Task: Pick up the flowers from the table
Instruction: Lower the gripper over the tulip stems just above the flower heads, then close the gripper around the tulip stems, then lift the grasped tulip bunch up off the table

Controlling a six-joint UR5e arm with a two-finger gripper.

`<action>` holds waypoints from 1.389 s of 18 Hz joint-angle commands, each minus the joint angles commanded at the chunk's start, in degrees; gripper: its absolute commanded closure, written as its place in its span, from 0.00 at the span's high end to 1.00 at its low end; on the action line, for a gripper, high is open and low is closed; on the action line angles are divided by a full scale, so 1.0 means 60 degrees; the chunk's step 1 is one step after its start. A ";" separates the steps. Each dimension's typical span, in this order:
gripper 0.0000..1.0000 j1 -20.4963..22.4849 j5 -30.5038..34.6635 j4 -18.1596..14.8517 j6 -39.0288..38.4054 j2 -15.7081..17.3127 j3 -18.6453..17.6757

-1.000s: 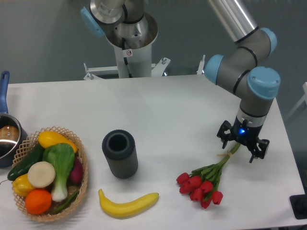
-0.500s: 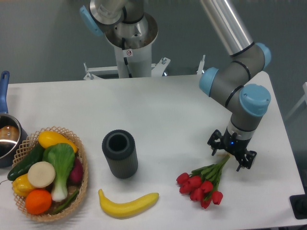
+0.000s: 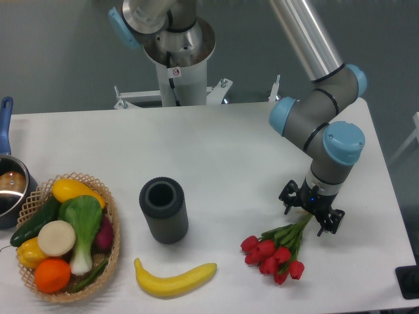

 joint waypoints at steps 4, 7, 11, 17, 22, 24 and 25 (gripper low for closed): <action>0.76 0.0000 0.0000 0.0000 -0.0015 -0.0088 0.0088; 0.61 0.0015 0.0000 0.0000 -0.0029 -0.0074 0.0088; 0.44 0.0000 0.0015 -0.0015 -0.0190 -0.0030 0.0074; 0.33 0.0000 0.0029 -0.0029 -0.0234 -0.0001 0.0059; 0.27 0.0000 0.0029 -0.0029 -0.0234 -0.0001 0.0030; 0.26 0.0000 0.0029 -0.0029 -0.0234 0.0087 0.0030; 0.21 0.0015 0.0029 -0.0029 -0.0234 0.0116 0.0030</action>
